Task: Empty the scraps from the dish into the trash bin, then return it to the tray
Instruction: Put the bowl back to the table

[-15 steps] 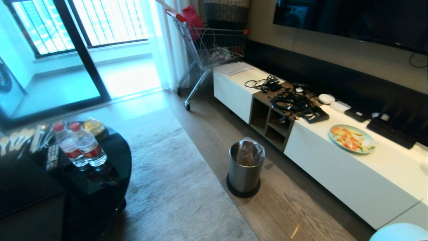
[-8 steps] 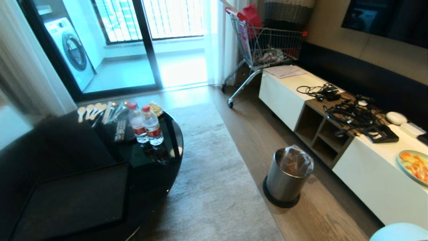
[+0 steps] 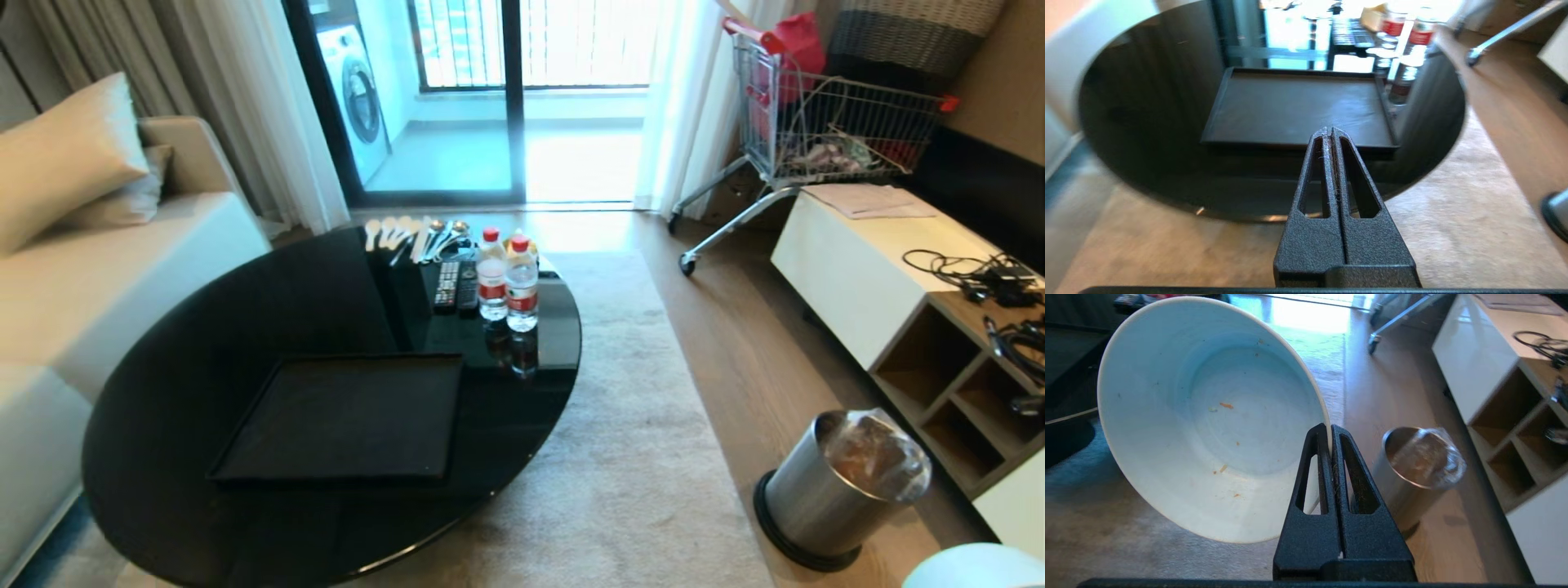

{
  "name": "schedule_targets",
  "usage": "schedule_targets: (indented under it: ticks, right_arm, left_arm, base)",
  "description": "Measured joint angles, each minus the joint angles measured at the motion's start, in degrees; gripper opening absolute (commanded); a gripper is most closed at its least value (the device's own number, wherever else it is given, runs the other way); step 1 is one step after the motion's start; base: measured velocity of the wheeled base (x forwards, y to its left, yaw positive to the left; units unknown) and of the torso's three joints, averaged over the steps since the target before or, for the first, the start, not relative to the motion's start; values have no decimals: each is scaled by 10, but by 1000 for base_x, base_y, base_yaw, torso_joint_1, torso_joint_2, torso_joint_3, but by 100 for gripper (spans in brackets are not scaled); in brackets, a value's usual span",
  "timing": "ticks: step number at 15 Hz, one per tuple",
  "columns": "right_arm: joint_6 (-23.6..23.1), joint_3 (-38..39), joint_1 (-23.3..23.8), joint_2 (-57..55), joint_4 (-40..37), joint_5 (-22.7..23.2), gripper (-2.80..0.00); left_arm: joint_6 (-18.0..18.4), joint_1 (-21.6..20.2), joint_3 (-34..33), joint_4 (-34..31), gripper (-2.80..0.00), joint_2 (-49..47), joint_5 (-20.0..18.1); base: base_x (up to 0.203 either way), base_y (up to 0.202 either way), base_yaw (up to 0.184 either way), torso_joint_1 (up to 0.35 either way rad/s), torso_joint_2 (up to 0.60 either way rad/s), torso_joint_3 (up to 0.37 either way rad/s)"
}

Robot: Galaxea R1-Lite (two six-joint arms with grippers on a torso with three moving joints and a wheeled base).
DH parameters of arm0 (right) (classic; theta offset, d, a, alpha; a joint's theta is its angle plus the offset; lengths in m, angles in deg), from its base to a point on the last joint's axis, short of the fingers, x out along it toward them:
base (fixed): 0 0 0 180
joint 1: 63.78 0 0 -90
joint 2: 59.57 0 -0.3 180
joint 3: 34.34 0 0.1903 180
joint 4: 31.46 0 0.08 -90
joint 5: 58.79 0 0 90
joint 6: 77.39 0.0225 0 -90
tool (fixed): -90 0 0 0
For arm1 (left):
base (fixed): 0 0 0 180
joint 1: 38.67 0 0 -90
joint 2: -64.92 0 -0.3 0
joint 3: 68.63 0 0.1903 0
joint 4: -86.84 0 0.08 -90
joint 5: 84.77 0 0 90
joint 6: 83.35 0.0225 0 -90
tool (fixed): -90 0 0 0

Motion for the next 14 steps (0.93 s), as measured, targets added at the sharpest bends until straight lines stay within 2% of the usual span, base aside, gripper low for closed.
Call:
schedule_targets:
  ticks: [7, 14]
  right_arm:
    - [-1, 0, 0, 0, 0, 0, -280]
    - [-1, 0, 0, 0, 0, 0, -280]
  left_arm:
    - [0, 0, 0, 0, -280, 0, 0]
    - [0, 0, 0, 0, -280, 0, 0]
  base:
    - [0, -9, 155, 3, 3, 0]
    - [10, 0, 8, -2, 0, 1]
